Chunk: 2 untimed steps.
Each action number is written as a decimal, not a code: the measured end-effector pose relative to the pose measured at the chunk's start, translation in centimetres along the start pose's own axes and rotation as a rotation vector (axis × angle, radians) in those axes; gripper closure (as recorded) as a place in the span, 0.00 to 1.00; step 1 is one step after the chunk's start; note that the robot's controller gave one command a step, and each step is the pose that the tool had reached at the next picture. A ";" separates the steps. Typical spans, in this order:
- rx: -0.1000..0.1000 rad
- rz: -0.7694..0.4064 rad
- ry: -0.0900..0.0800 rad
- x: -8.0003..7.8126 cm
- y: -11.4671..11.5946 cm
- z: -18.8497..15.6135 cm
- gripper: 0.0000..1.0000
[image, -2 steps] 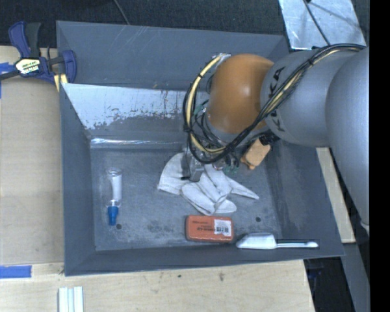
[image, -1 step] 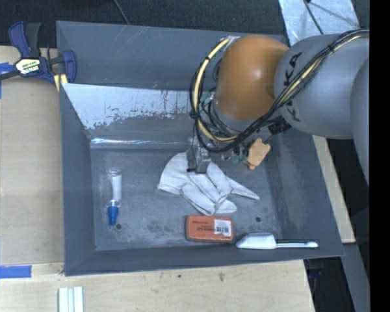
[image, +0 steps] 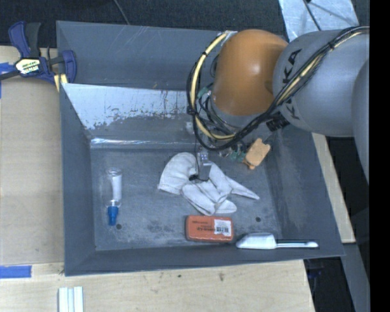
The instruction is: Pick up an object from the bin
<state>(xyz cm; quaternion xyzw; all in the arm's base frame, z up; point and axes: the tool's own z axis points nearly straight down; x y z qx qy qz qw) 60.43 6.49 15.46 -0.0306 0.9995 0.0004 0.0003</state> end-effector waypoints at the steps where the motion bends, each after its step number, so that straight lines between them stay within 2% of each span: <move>1: 0.000 0.001 -0.002 -0.1 0.0 -0.1 0.00; 2: 0.000 0.106 -0.003 0.8 -2.3 6.6 1.00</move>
Offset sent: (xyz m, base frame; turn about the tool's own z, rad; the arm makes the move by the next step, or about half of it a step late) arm -0.0075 -0.0230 -0.0665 0.1063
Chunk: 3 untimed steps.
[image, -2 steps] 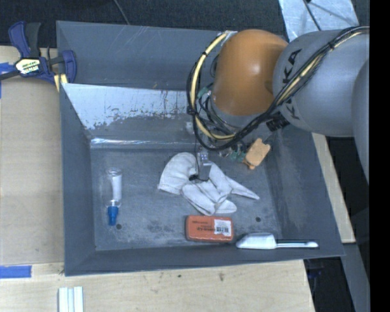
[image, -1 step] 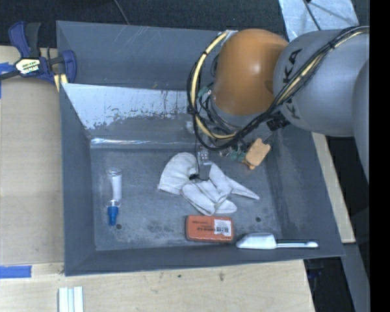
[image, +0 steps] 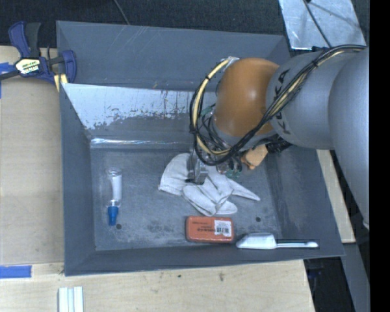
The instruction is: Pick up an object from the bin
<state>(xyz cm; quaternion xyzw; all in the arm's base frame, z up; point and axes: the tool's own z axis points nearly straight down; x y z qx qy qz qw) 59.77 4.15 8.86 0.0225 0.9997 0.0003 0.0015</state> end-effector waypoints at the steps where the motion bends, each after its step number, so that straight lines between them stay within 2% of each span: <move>1: 0.000 0.000 0.000 0.0 0.0 0.0 1.00; 2: 0.001 -0.027 0.007 0.5 -0.3 -4.7 1.00; 3: 0.001 -0.032 0.004 1.0 -0.7 -10.9 1.00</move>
Offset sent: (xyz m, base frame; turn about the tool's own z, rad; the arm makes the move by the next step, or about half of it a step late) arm -0.0071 -0.0056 0.0917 -0.0478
